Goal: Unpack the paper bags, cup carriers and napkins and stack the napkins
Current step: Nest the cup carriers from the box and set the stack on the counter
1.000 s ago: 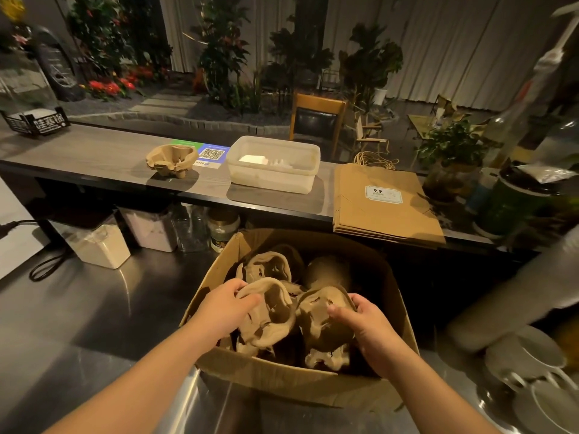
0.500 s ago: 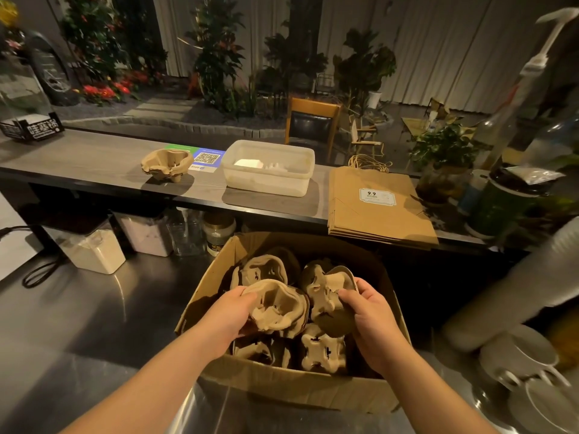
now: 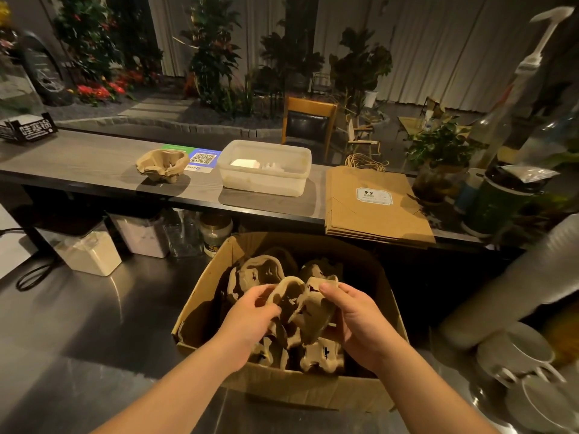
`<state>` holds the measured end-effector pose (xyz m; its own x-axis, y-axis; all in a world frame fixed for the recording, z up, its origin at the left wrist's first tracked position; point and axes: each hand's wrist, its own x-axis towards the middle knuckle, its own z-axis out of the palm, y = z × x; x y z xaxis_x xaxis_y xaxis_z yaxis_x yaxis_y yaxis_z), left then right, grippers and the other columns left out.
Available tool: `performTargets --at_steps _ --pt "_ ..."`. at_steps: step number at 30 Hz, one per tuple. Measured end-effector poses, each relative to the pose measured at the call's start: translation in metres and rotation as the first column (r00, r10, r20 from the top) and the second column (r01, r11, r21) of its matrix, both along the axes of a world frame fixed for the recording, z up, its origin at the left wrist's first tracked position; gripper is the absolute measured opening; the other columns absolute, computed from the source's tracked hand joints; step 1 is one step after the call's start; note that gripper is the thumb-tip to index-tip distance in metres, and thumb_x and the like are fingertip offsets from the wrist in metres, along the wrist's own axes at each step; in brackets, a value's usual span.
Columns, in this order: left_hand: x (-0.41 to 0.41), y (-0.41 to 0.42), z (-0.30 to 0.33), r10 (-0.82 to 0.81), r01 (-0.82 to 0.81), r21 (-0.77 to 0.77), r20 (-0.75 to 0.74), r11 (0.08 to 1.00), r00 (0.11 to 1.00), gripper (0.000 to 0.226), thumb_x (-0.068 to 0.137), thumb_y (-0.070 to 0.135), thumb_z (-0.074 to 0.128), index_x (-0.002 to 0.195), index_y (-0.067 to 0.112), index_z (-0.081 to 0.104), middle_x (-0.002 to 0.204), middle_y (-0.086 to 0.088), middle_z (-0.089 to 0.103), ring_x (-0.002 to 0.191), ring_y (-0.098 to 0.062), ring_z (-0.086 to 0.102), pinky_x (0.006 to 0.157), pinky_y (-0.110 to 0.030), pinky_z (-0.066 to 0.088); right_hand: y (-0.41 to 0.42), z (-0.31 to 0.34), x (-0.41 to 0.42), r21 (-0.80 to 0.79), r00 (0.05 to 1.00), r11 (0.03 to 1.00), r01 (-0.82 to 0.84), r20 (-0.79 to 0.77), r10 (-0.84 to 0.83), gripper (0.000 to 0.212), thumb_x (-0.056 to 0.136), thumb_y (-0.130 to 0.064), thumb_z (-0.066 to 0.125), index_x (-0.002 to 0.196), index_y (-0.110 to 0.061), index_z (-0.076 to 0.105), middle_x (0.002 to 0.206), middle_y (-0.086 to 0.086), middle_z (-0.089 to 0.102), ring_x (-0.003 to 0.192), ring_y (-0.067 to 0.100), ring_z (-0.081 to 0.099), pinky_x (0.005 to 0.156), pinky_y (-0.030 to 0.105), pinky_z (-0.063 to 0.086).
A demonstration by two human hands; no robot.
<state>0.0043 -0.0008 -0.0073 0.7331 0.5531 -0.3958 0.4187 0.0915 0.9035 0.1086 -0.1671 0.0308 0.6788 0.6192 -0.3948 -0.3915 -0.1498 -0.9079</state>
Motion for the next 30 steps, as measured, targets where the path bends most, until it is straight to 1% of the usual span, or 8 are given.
performTargets --at_steps 4,7,9,14,19,23,26,30 --pt "-0.001 -0.007 -0.003 -0.060 0.061 0.038 -0.036 0.997 0.998 0.062 0.096 0.012 0.069 0.149 0.036 0.048 0.138 0.007 0.059 0.131 -0.019 0.053 0.109 -0.043 0.047 0.008 0.006 -0.002 -0.084 0.998 0.995 0.053 -0.020 -0.055 0.046 0.091 -0.050 0.068 0.116 -0.011 0.072 0.106 0.007 0.078 0.105 0.027 0.072 0.092 0.048 0.059" --pt "-0.003 -0.013 -0.005 -0.074 0.075 0.057 -0.024 0.996 0.997 0.064 0.095 0.008 0.069 0.149 0.035 0.048 0.136 0.008 0.061 0.127 -0.015 0.055 0.096 -0.030 0.050 0.015 0.010 -0.006 -0.180 0.994 0.980 0.085 -0.046 -0.094 0.052 0.088 -0.057 0.069 0.115 -0.012 0.071 0.108 0.009 0.075 0.102 0.029 0.071 0.075 0.040 0.062" --pt "-0.003 -0.017 -0.006 -0.066 0.067 0.074 -0.016 0.995 0.998 0.064 0.094 0.008 0.070 0.147 0.037 0.048 0.134 0.009 0.061 0.125 -0.014 0.056 0.098 -0.031 0.052 0.018 0.011 -0.008 -0.218 0.990 0.970 0.104 -0.067 -0.122 0.052 0.088 -0.057 0.069 0.113 -0.011 0.070 0.106 0.011 0.074 0.099 0.030 0.072 0.072 0.040 0.063" --pt "-0.006 -0.019 -0.012 -0.100 0.099 0.014 0.014 0.995 0.995 0.064 0.090 0.011 0.076 0.138 0.039 0.044 0.133 0.010 0.057 0.124 -0.013 0.053 0.108 -0.038 0.046 0.023 0.009 -0.010 -0.251 0.975 0.954 0.165 -0.105 -0.196 0.056 0.087 -0.061 0.069 0.112 -0.010 0.070 0.104 0.012 0.075 0.094 0.031 0.073 0.074 0.043 0.064" --pt "-0.009 -0.018 -0.012 -0.190 0.197 -0.054 0.115 0.979 0.975 0.076 0.088 0.001 0.074 0.141 0.041 0.037 0.131 0.013 0.054 0.118 -0.010 0.055 0.089 -0.019 0.048 0.025 0.007 -0.012 -0.261 0.965 0.947 0.189 -0.131 -0.229 0.055 0.088 -0.061 0.067 0.111 -0.011 0.072 0.101 0.012 0.077 0.095 0.033 0.073 0.083 0.048 0.062" --pt "-0.011 -0.018 -0.012 -0.237 0.252 -0.049 0.201 0.967 0.951 0.078 0.086 -0.002 0.075 0.139 0.043 0.038 0.136 0.005 0.054 0.123 -0.015 0.058 0.094 -0.025 0.054 0.024 0.008 -0.013 -0.229 0.939 0.954 0.194 -0.239 -0.248 0.056 0.093 -0.059 0.062 0.106 -0.007 0.076 0.092 0.015 0.079 0.091 0.036 0.075 0.086 0.050 0.061" --pt "-0.010 -0.023 -0.012 -0.285 0.300 -0.024 0.250 0.954 0.925 0.079 0.079 0.011 0.082 0.138 0.040 0.039 0.134 0.000 0.056 0.122 -0.017 0.062 0.099 -0.033 0.057 0.025 0.006 -0.015 -0.169 0.897 0.964 0.205 -0.362 -0.254 0.059 0.093 -0.060 0.060 0.116 -0.006 0.070 0.096 0.019 0.078 0.086 0.039 0.077 0.085 0.054 0.061" --pt "-0.009 -0.026 -0.011 -0.321 0.329 0.016 0.268 0.944 0.908 0.092 0.066 0.049 0.087 0.139 0.041 0.033 0.139 0.004 0.050 0.126 -0.017 0.058 0.101 -0.032 0.056 0.028 0.004 -0.017 -0.088 0.847 0.955 0.283 -0.444 -0.292 0.061 0.097 -0.062 0.052 0.121 -0.009 0.067 0.101 0.021 0.077 0.090 0.041 0.076 0.091 0.055 0.059"
